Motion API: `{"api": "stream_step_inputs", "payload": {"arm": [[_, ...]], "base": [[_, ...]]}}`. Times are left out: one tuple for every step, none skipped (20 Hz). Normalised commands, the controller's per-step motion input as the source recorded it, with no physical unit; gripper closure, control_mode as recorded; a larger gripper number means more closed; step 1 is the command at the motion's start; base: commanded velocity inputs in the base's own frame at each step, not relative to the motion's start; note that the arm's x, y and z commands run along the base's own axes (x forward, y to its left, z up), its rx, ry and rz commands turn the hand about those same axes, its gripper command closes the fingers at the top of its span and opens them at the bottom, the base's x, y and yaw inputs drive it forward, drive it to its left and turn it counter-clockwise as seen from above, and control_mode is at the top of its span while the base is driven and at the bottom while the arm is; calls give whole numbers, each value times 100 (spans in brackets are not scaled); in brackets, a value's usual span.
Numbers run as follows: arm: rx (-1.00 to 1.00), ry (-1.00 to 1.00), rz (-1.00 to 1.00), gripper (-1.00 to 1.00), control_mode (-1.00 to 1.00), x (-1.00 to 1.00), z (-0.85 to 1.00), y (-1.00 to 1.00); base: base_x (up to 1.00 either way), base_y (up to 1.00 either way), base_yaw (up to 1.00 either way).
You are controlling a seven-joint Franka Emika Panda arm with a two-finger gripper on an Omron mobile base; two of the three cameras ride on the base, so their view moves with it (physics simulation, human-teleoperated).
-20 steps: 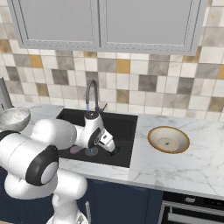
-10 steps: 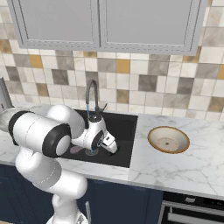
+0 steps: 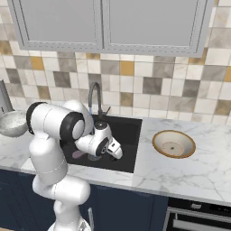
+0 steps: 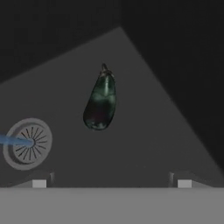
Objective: Pick the eggplants from the sink and place them in one bowl. Place the kiwi in the other bowl. Then turn off the sink faucet.
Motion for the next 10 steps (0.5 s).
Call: {"api": "stream_step_inputs", "payload": {"arm": [[0,0,0,-100,-100,32,-29,-8],[0,0,0,-100,-100,31,-29,-9],[0,0,0,-100,-100,34,-28,-14],[0,0,0,-100,-100,34,-29,-15],[0,0,0,-100,-100,31,-29,-12],[0,0,0,-100,-100,31,-29,-9],[0,0,0,-100,-100,31,-29,-6],[0,0,0,-100,-100,31,-30,-6],[0,0,0,-100,-100,29,-32,-6],[0,-1,0,-100,-100,28,-34,-6]], "base": [[0,0,0],[0,0,0],[0,0,0],[0,0,0],[0,0,0],[0,0,0],[0,0,0],[0,0,0],[0,0,0],[0,0,0]]}}
